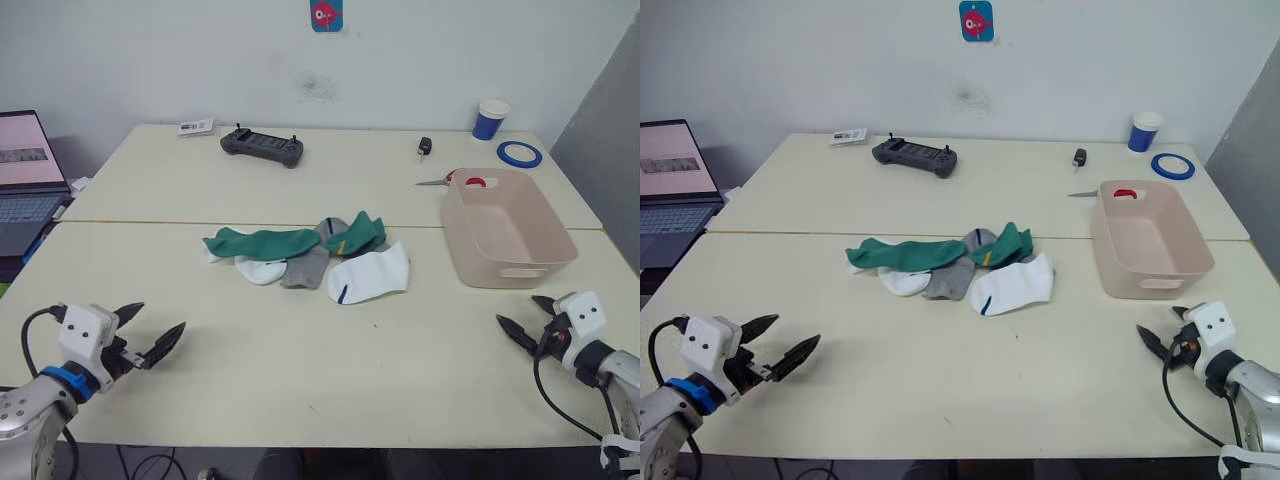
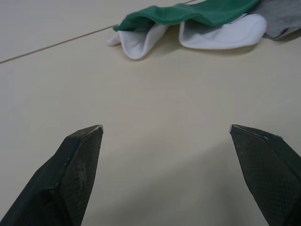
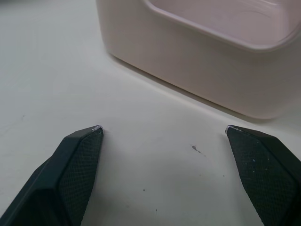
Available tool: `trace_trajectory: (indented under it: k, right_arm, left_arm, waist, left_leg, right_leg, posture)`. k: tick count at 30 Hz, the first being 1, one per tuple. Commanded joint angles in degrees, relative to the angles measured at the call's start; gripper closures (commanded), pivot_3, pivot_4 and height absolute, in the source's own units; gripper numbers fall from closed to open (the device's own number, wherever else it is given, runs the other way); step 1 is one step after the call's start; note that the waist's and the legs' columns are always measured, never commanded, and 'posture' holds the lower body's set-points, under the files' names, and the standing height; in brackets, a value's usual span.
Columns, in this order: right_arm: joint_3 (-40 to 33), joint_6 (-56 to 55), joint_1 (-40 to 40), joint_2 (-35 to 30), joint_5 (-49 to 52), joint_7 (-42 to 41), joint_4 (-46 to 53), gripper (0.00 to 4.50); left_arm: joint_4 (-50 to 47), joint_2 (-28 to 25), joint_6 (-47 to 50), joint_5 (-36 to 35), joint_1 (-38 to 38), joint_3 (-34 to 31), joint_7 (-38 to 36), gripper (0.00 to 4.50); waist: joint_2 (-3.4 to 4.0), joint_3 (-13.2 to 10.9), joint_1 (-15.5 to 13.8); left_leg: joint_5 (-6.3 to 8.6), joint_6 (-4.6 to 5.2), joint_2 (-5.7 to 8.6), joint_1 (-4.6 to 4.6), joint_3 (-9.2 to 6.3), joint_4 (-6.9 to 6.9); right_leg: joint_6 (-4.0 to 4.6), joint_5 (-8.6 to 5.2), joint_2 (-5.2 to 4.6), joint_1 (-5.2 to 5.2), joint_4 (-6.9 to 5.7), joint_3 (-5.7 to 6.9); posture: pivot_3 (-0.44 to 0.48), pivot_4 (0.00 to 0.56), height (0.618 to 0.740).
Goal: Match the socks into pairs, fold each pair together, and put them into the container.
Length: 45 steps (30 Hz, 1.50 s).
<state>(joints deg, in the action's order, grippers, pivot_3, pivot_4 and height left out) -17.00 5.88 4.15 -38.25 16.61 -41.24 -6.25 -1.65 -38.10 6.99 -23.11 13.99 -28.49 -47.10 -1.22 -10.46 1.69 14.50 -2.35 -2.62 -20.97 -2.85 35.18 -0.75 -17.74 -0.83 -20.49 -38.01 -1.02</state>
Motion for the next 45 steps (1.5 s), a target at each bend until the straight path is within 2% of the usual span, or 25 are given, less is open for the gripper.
trace_trajectory:
  k: [1, 10, 13, 18, 24, 30, 38, 41, 45]
  right_arm:
    - [-1.9, -0.4, 0.5, -0.9, 0.6, -0.2, 2.5, 0.02]
    - [-1.0, -0.8, 1.6, -0.6, 0.2, -0.3, 4.5, 0.02]
    - [0.9, -0.7, 2.1, -0.8, -0.1, -1.5, 8.1, 0.02]
    - [4.6, 5.7, 0.1, -0.5, 2.6, -2.3, 17.9, 0.02]
    - [11.3, 15.1, -7.2, -0.5, 4.8, -2.3, 29.6, 0.02]
    - [17.2, 17.9, -12.5, 0.5, 1.7, -1.2, 31.5, 0.02]
    - [19.4, 17.5, -12.9, 2.0, 1.1, -0.9, 32.0, 0.02]
    - [19.4, 17.3, -12.2, 2.3, 0.9, -0.8, 32.4, 0.00]
    - [19.1, 17.3, -11.8, 2.6, 0.7, -0.5, 32.5, 0.00]
  left_arm:
    - [-1.0, -0.7, -0.4, -0.8, 0.0, -0.9, -0.3, 0.00]
    - [-1.2, -0.1, 1.6, -1.9, -1.2, -0.5, 0.1, 0.00]
    - [-2.2, 1.3, 4.3, -4.0, -1.9, -0.7, 1.8, 0.00]
    - [-6.6, 5.8, 13.1, -11.2, -5.5, -1.2, 7.9, 0.00]
    - [-11.6, 14.6, 22.4, -21.0, -12.7, -1.6, 21.3, 0.00]
    - [-4.8, 19.3, 27.3, -25.0, -24.2, -1.4, 31.1, 0.00]
    - [5.1, 21.2, 26.5, -21.4, -34.2, 2.9, 32.9, 0.00]
    - [7.3, 21.9, 26.0, -21.2, -36.4, 3.4, 32.2, 0.51]
    - [8.9, 22.3, 24.5, -20.8, -37.4, 2.6, 32.0, 1.78]
  waist:
    - [0.00, 0.0, 0.0]
    - [0.00, 0.0, 0.0]
    - [0.02, 0.0, 0.0]
    - [0.01, 0.0, 0.0]
    - [-0.01, 0.0, -0.1]
    - [-0.14, -0.1, -0.3]
    - [-0.16, -0.1, -0.3]
    - [-0.16, -0.1, -0.3]
    - [-0.16, -0.1, -0.1]
  left_leg:
    - [0.00, 0.00, 0.00, 0.00, -0.01, 0.00]
    - [0.00, 0.00, 0.00, 0.00, 0.00, -0.01]
    - [0.00, 0.00, 0.00, 0.00, -0.01, -0.01]
    - [-0.01, -0.01, -0.01, 0.00, -0.05, 0.00]
    - [-0.15, -0.26, 0.00, -0.03, -0.13, 0.01]
    - [-0.23, -0.40, 0.06, -0.05, -0.22, 0.01]
    - [-0.39, -0.68, 0.08, -0.10, -0.17, 0.02]
    - [-0.40, -0.69, 0.06, -0.12, -0.18, 0.02]
    - [-0.41, -0.71, 0.03, -0.17, -0.15, 0.02]
  right_leg:
    - [0.00, 0.00, 0.00, 0.00, 0.00, 0.01]
    - [0.00, 0.00, 0.01, 0.00, -0.01, -0.01]
    - [0.00, 0.00, 0.02, -0.02, -0.01, -0.01]
    - [-0.01, 0.00, 0.02, 0.00, -0.06, 0.01]
    - [-0.13, 0.08, 0.03, 0.01, -0.07, 0.04]
    - [-0.20, 0.13, 0.33, 0.04, -0.07, 0.07]
    - [-0.09, 0.23, 0.35, -0.01, -0.04, 0.06]
    - [-0.08, 0.23, 0.40, -0.04, -0.06, 0.07]
    - [-0.05, 0.25, 0.43, -0.14, -0.08, 0.07]
  posture:
    - [0.000, 0.150, 0.740]
    - [0.000, 0.150, 0.740]
    - [0.000, 0.150, 0.740]
    - [0.000, 0.150, 0.740]
    - [0.000, 0.150, 0.740]
    - [0.000, 0.150, 0.740]
    - [0.000, 0.150, 0.740]
    - [0.000, 0.150, 0.740]
    - [0.000, 0.150, 0.740]
